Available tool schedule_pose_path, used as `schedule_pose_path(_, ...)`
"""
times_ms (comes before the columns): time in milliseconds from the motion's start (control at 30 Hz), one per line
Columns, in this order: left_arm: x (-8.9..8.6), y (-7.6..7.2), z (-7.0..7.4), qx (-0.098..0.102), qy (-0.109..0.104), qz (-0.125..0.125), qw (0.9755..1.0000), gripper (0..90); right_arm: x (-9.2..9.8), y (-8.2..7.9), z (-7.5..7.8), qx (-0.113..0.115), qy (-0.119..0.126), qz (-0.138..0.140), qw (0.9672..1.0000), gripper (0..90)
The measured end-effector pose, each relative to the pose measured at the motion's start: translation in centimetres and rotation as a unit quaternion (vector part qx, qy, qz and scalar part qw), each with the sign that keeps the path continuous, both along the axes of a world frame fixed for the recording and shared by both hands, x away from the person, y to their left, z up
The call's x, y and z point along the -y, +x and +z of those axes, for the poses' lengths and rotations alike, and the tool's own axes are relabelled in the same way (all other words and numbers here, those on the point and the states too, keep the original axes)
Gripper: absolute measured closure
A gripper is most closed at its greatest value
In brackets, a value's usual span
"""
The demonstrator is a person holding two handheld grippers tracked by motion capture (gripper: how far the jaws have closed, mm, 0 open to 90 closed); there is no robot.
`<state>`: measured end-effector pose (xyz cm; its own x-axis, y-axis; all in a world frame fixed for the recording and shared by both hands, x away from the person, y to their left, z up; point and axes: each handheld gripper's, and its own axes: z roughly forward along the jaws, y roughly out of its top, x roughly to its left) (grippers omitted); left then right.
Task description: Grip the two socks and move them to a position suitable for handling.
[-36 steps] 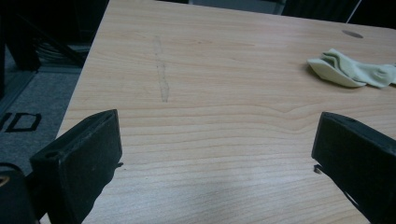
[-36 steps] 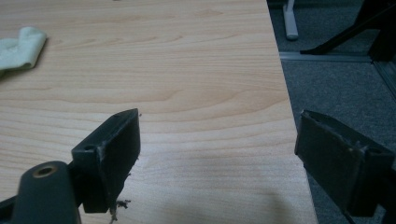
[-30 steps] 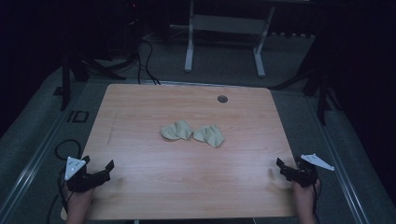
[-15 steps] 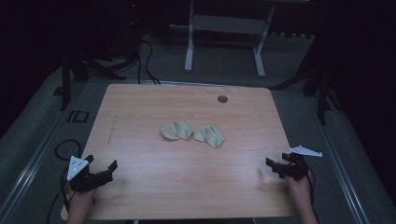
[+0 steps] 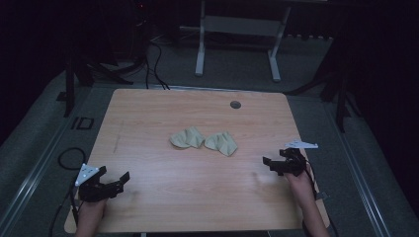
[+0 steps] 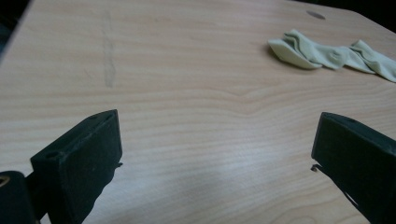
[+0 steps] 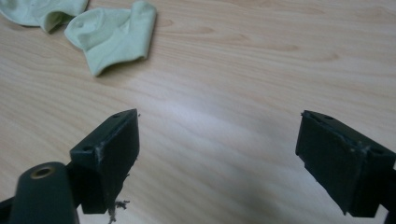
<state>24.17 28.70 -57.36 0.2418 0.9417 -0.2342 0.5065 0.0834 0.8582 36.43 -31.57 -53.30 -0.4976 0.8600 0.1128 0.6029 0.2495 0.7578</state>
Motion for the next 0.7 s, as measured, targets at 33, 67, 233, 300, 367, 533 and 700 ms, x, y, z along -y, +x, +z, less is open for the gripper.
schedule_pose_path(33,0.1,0.0,0.0,-0.003,0.001,-0.002,1.0000,1.6,-0.4,0.3,0.0,-0.001,-0.004,-0.003,1.0000,13.1)
schedule_pose_path(67,0.1,0.1,0.0,-0.005,0.003,-0.004,1.0000,1.6,-0.8,0.6,0.0,-0.002,-0.005,-0.001,1.0000,13.1)
schedule_pose_path(233,0.2,-0.1,0.2,0.006,0.014,-0.005,0.9999,1.6,-2.5,1.9,0.1,-0.001,0.011,0.010,0.9999,13.3)
schedule_pose_path(300,0.2,-0.2,0.3,0.011,0.013,-0.010,0.9998,1.6,-3.3,2.4,0.1,-0.001,0.010,0.020,0.9997,13.3)
schedule_pose_path(367,0.3,-0.2,0.4,0.014,0.011,-0.017,0.9997,1.7,-4.2,2.9,0.2,0.003,0.010,0.025,0.9996,13.3)
schedule_pose_path(533,0.5,-0.2,0.4,0.012,0.025,-0.024,0.9993,1.7,-6.5,4.0,0.3,0.000,0.000,0.046,0.9989,16.0)
schedule_pose_path(700,0.5,-0.2,0.3,0.012,0.029,-0.024,0.9992,1.7,-9.2,4.9,0.2,0.003,-0.013,0.074,0.9972,21.1)
